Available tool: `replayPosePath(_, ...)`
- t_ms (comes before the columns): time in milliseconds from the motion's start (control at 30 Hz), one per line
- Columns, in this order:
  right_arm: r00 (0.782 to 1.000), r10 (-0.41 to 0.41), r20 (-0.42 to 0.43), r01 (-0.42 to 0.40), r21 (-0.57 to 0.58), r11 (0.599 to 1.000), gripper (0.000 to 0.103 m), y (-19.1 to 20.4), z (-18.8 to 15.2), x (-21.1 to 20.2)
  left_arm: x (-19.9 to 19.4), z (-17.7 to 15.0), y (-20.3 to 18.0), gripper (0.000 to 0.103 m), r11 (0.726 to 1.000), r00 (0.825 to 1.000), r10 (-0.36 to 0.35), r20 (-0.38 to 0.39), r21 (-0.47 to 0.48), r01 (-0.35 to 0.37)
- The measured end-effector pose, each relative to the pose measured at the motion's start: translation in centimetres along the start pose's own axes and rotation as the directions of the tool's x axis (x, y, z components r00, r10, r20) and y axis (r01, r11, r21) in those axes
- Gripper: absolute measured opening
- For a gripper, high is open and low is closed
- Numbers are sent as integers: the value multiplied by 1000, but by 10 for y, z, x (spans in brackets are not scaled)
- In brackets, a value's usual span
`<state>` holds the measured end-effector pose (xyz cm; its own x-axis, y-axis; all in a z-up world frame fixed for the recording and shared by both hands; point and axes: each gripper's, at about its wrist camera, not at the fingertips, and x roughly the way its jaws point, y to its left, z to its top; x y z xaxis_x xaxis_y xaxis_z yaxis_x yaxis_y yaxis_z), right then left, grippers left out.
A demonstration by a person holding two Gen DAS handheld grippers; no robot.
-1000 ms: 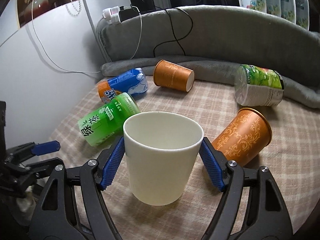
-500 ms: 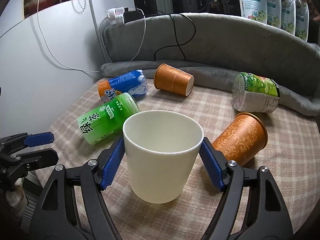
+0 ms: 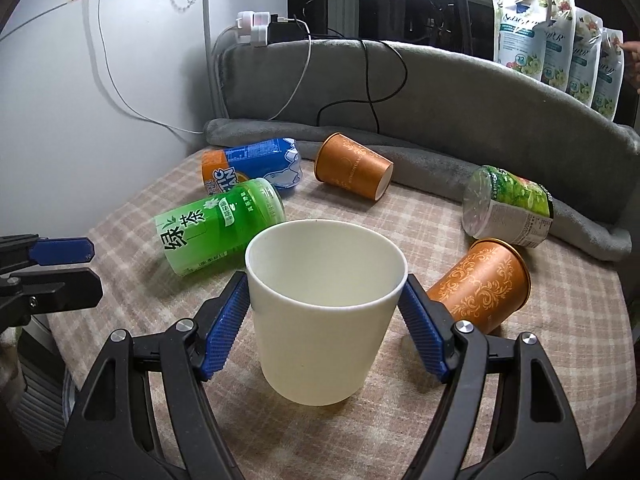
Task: Flip cup upright
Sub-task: 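Lower the upright white cup onto the table and open the right tool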
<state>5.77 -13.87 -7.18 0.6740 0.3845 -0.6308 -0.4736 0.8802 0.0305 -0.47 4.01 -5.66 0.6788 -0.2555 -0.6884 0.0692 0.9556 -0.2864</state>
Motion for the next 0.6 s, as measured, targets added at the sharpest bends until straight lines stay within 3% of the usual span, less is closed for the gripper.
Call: replayPosePath(600,1000,1,-4,-1,-44,999,78,12,-6,-6,-14,-6,-2,77,1000,1000,9,21,3,-10)
